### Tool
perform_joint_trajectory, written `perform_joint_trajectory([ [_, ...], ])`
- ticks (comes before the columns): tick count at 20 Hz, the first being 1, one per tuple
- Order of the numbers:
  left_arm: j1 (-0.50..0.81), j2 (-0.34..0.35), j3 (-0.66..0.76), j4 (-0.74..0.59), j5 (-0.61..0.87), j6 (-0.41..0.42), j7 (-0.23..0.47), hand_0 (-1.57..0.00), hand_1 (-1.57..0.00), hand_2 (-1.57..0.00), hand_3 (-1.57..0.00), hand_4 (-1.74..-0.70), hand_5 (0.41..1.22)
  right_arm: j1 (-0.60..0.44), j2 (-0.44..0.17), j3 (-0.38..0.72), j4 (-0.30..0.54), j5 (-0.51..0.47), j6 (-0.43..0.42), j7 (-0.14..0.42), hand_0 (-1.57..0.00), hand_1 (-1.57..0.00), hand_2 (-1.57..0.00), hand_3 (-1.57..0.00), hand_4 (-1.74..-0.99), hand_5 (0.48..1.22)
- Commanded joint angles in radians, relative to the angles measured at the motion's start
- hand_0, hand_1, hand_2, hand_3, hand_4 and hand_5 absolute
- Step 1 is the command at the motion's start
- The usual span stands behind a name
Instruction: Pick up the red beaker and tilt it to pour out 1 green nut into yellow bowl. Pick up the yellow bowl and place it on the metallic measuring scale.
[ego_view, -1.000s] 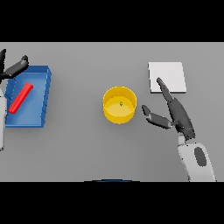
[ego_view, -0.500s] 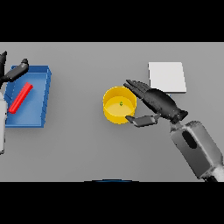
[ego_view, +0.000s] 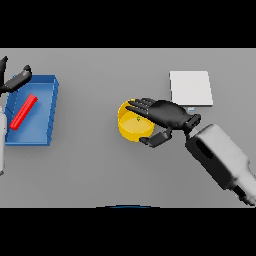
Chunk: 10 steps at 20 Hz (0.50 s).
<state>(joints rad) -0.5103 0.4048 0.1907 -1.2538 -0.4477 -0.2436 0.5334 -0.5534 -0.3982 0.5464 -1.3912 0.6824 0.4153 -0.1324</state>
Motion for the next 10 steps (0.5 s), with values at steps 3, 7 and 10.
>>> perform_joint_trajectory([
  [3, -0.009, 0.006, 0.002, 0.014, -0.003, 0.002, -0.011, 0.0, 0.0, 0.0, 0.0, -0.79, 0.728, -0.02, 0.012, 0.034, 0.059, 0.024, -0.005, -0.04, 0.0, 0.0, 0.0, 0.0, -1.224, 0.653],
  [7, -0.008, 0.001, 0.003, 0.017, 0.002, 0.0, -0.013, 0.0, 0.0, 0.0, 0.0, -0.8, 0.725, -0.046, 0.011, 0.064, 0.117, 0.051, -0.003, -0.07, 0.0, 0.0, 0.0, 0.0, -1.249, 0.669],
  [10, -0.001, 0.001, 0.002, 0.0, 0.002, 0.0, -0.01, 0.0, 0.0, 0.0, 0.0, -0.8, 0.723, -0.06, 0.025, 0.081, 0.15, 0.058, 0.019, -0.062, 0.0, 0.0, 0.0, 0.0, -1.265, 0.68],
])
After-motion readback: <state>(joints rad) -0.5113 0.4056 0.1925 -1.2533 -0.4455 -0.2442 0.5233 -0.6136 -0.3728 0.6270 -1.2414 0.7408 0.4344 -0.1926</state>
